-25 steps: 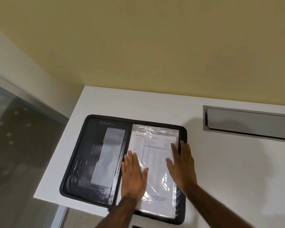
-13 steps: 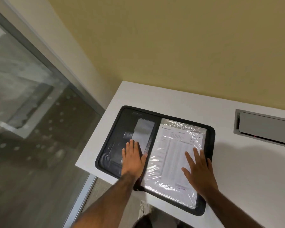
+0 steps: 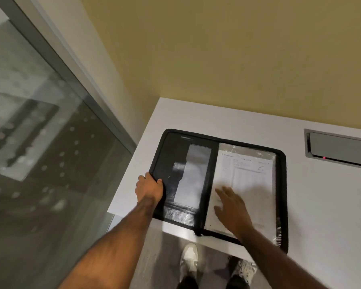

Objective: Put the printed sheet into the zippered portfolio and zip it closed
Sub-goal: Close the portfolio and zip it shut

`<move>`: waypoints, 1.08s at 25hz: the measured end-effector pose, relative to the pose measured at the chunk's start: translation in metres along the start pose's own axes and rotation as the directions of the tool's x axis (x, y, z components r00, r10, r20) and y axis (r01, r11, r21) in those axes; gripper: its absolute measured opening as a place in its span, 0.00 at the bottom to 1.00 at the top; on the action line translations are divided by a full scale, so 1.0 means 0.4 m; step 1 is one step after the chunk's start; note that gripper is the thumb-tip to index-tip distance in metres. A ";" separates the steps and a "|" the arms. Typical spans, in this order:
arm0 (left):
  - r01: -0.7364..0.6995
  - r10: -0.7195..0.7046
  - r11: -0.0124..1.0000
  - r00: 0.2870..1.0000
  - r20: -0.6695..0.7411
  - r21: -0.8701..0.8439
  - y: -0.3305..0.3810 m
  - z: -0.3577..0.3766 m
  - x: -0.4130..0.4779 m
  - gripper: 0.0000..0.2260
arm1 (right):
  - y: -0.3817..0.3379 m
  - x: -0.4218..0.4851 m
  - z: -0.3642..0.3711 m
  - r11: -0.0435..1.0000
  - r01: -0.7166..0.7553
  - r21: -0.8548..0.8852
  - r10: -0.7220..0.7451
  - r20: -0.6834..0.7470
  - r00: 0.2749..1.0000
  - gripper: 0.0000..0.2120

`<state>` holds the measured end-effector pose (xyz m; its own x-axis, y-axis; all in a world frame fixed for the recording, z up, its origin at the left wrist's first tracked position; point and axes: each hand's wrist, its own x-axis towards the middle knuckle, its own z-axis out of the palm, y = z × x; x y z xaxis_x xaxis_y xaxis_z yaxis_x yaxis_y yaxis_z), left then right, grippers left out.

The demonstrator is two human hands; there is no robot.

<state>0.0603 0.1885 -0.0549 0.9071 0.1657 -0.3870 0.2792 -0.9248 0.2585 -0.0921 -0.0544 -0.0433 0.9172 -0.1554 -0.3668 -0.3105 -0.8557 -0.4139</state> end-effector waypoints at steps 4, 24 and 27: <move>0.118 -0.112 0.984 0.992 0.056 -0.132 -0.010 -0.040 0.050 0.24 | -0.142 0.017 0.015 0.998 0.065 0.023 -0.067 0.118 0.991 0.28; 0.108 0.347 0.481 0.888 0.301 -0.870 0.254 -0.274 -0.172 0.31 | -0.365 0.044 -0.262 0.624 0.036 0.780 0.009 -0.053 0.999 0.36; 0.083 0.413 0.477 0.858 0.306 -0.875 0.314 -0.216 -0.266 0.29 | -0.303 0.003 -0.308 0.560 0.047 0.827 0.048 -0.089 0.995 0.34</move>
<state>0.0262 0.0843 0.0951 0.7969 -0.3447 -0.4961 0.4839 -0.1272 0.8658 -0.0227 -0.0118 0.1090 0.9197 -0.2398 -0.3109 -0.3375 -0.0782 -0.9381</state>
